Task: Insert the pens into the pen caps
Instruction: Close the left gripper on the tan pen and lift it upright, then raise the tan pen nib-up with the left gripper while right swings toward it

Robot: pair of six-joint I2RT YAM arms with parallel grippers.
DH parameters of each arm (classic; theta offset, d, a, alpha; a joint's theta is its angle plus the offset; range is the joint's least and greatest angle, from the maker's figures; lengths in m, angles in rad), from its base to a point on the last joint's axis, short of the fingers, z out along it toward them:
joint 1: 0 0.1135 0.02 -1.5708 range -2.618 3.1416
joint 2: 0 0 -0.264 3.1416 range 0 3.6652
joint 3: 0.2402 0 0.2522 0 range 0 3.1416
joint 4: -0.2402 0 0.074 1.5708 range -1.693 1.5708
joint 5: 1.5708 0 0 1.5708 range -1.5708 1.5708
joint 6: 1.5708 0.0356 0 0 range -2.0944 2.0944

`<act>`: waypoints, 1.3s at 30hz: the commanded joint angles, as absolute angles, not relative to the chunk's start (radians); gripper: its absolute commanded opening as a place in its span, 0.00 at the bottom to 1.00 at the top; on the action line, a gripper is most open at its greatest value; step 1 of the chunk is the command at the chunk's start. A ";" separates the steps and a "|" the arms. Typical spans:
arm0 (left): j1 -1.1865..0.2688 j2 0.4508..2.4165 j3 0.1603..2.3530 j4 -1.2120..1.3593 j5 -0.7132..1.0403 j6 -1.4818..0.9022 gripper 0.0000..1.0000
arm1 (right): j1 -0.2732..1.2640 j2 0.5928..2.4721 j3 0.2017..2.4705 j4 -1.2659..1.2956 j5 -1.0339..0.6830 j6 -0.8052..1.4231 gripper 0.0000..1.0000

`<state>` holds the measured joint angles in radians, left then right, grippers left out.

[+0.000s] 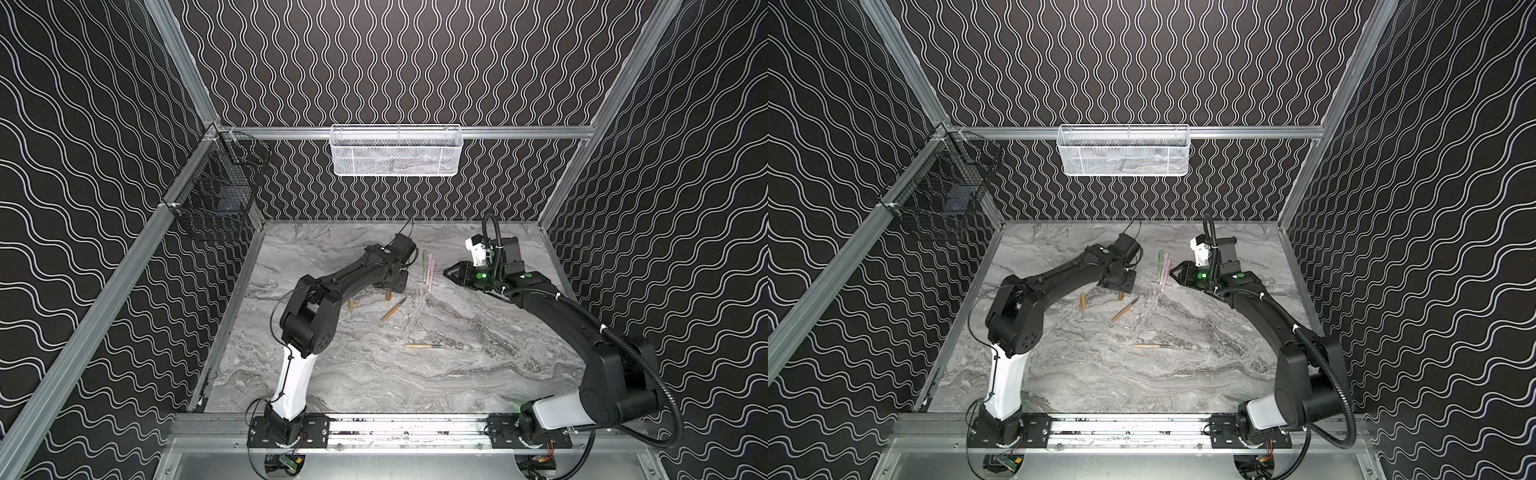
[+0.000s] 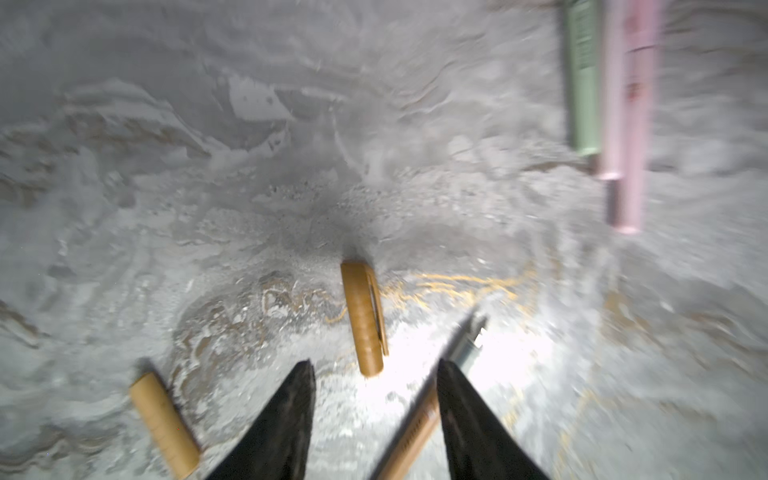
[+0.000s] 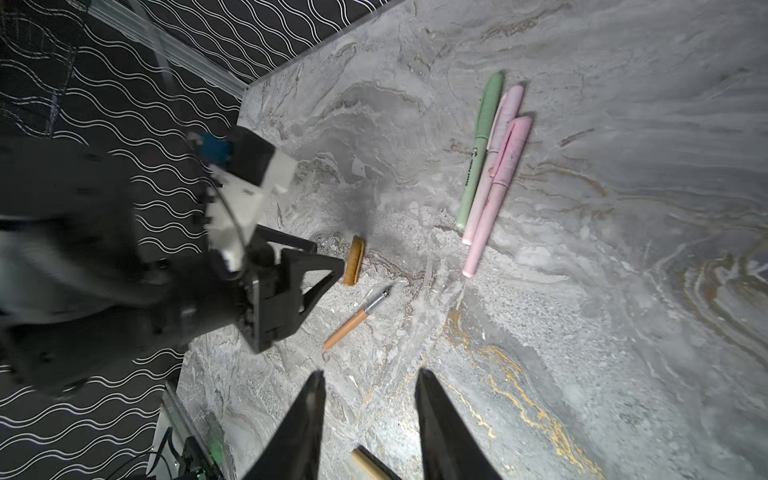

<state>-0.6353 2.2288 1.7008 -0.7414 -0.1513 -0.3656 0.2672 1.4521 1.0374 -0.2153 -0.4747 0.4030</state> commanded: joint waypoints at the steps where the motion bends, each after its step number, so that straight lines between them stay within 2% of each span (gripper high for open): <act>1: -0.645 2.187 1.654 -0.742 -0.053 -0.284 0.49 | 0.268 1.440 1.044 -0.237 -0.462 0.398 0.39; 9: -0.706 2.129 1.503 -0.775 -0.029 -0.118 0.46 | 0.267 1.406 1.024 -0.239 -0.464 0.405 0.38; 17: -0.711 2.205 1.525 -0.784 -0.020 -0.056 0.42 | 0.269 1.389 1.005 -0.243 -0.459 0.410 0.38; 26: -0.709 2.267 1.542 -0.784 -0.030 -0.046 0.24 | 0.268 1.368 1.004 -0.259 -0.448 0.402 0.38; 34: -0.712 2.215 1.491 -0.773 -0.011 -0.068 0.12 | 0.269 1.351 1.004 -0.259 -0.456 0.412 0.38; 39: -0.717 2.091 1.422 -0.676 0.136 -0.086 0.08 | 0.269 1.323 1.004 -0.270 -0.456 0.415 0.38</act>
